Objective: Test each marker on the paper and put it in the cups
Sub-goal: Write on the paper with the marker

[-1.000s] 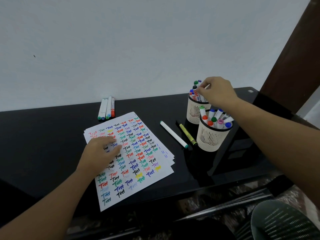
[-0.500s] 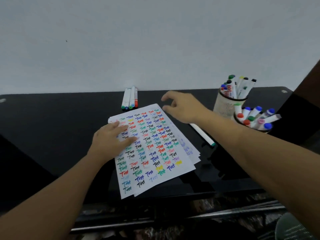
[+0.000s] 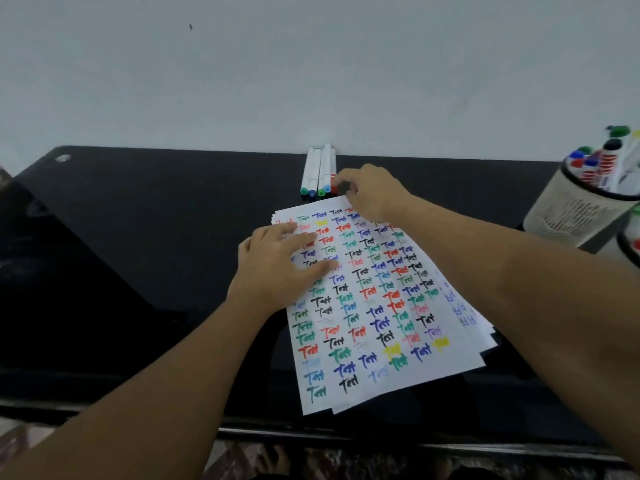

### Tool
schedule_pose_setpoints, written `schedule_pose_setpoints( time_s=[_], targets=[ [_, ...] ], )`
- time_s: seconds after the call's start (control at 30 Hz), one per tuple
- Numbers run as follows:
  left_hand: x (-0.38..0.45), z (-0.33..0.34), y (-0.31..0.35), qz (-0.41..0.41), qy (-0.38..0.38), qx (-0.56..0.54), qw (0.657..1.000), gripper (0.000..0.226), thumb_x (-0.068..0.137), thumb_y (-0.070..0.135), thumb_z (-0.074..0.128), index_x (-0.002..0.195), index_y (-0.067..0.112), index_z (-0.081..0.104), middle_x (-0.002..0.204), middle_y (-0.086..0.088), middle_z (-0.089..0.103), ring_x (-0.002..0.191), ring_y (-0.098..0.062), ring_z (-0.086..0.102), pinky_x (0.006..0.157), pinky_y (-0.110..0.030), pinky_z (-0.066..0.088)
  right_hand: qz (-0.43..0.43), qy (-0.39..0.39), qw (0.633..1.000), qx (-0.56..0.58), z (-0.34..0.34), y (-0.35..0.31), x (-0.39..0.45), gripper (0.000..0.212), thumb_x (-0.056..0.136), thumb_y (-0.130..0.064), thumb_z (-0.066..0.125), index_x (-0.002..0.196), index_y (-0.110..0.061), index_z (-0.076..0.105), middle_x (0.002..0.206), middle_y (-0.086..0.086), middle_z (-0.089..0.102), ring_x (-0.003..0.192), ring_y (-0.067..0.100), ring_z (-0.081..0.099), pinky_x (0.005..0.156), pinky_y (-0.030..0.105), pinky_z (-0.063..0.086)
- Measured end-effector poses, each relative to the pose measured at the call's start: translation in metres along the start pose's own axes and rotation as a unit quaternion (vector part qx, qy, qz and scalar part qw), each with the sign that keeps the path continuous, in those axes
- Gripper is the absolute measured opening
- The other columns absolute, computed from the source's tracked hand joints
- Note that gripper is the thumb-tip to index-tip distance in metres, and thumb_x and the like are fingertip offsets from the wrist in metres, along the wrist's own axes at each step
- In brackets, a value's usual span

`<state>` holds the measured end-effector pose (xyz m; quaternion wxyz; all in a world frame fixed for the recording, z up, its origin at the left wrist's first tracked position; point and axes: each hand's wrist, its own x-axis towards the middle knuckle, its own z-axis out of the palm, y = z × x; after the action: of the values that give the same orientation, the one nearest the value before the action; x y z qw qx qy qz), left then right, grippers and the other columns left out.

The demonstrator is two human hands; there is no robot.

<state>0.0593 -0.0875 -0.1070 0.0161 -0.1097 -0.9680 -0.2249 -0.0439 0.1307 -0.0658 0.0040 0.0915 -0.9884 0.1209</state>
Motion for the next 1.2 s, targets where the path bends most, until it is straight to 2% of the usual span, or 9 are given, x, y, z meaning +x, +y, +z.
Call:
schedule_pose_setpoints(
  time_s=[0.3,0.43,0.57,0.63,0.77,0.87,0.97,1.07,1.2],
  targets=[
    [0.001,0.002,-0.002,0.006,0.009,-0.008,1.0,0.075,0.076,0.087,0.051,0.141,0.048,0.052,0.156,0.016,0.036,0.145,-0.011,0.021,0.119,-0.044,0.01,-0.05,-0.01,0.994,-0.102,0.007,-0.003,0.02,0.052,0.1,-0.006,0.052,0.139,-0.039,0.059,0.122,0.003,0.056,0.112,0.025,0.055,0.094,0.043,0.045],
    [0.001,0.002,-0.003,0.006,0.011,-0.009,1.0,0.076,0.076,0.088,0.051,0.14,0.048,0.052,0.156,0.016,0.036,0.145,-0.011,0.021,0.119,-0.044,0.01,-0.1,0.067,0.979,-0.166,0.005,0.001,0.018,0.031,0.104,-0.015,0.055,0.13,-0.03,0.064,0.109,0.003,0.06,0.097,0.024,0.056,0.079,0.037,0.04],
    [0.002,0.001,-0.003,0.004,0.01,-0.005,1.0,0.075,0.077,0.087,0.052,0.141,0.048,0.051,0.156,0.016,0.036,0.145,-0.012,0.021,0.119,-0.044,0.011,-0.167,0.179,0.948,-0.203,0.0,0.006,0.005,0.025,0.103,-0.021,0.061,0.127,-0.014,0.064,0.113,0.013,0.058,0.1,0.031,0.054,0.084,0.043,0.047],
    [0.002,0.002,-0.003,0.007,0.014,-0.006,1.0,0.075,0.077,0.087,0.052,0.141,0.048,0.052,0.155,0.016,0.036,0.145,-0.012,0.022,0.119,-0.045,0.012,-0.172,0.19,0.949,-0.184,-0.006,0.005,-0.005,0.029,0.104,-0.017,0.06,0.133,-0.011,0.056,0.118,0.016,0.061,0.1,0.032,0.058,0.085,0.043,0.052],
    [0.001,0.002,-0.003,0.012,0.029,-0.01,0.999,0.074,0.078,0.086,0.051,0.139,0.045,0.054,0.155,0.014,0.039,0.144,-0.013,0.026,0.12,-0.046,0.015,-0.179,0.151,0.96,-0.156,-0.015,-0.001,-0.029,0.044,0.103,-0.009,0.058,0.143,-0.018,0.042,0.112,0.01,0.059,0.077,0.022,0.054,0.063,0.04,0.054],
    [0.001,0.003,-0.004,0.022,0.044,-0.017,0.999,0.076,0.08,0.083,0.053,0.143,0.04,0.052,0.153,0.011,0.042,0.143,-0.014,0.029,0.12,-0.046,0.02,-0.166,0.121,0.976,-0.074,-0.019,-0.006,-0.054,0.05,0.109,-0.019,0.048,0.157,-0.021,0.034,0.121,0.008,0.059,0.088,0.021,0.058,0.074,0.037,0.054],
    [-0.001,0.003,-0.003,0.041,0.066,-0.026,0.997,0.077,0.083,0.077,0.057,0.146,0.034,0.051,0.147,0.009,0.049,0.137,-0.014,0.035,0.117,-0.047,0.03,-0.11,0.043,0.991,0.057,-0.02,-0.014,-0.08,0.041,0.112,-0.03,0.039,0.151,-0.021,0.033,0.106,0.005,0.063,0.086,0.017,0.062,0.074,0.038,0.054],
    [-0.004,0.002,-0.001,0.058,0.089,-0.022,0.994,0.074,0.085,0.07,0.06,0.146,0.03,0.051,0.142,0.008,0.053,0.134,-0.015,0.039,0.114,-0.047,0.034,-0.1,-0.003,0.995,0.009,-0.016,-0.015,-0.095,0.028,0.112,-0.036,0.039,0.138,-0.027,0.042,0.111,0.001,0.068,0.086,0.015,0.064,0.076,0.041,0.057],
    [-0.007,0.002,-0.001,0.085,0.11,-0.018,0.99,0.067,0.09,0.061,0.062,0.148,0.028,0.051,0.136,0.005,0.056,0.129,-0.017,0.042,0.11,-0.045,0.039,-0.087,-0.027,0.995,-0.048,-0.013,-0.011,-0.107,0.043,0.112,-0.049,0.029,0.154,-0.04,0.035,0.131,-0.001,0.066,0.111,0.021,0.064,0.086,0.043,0.056]
  ],
)
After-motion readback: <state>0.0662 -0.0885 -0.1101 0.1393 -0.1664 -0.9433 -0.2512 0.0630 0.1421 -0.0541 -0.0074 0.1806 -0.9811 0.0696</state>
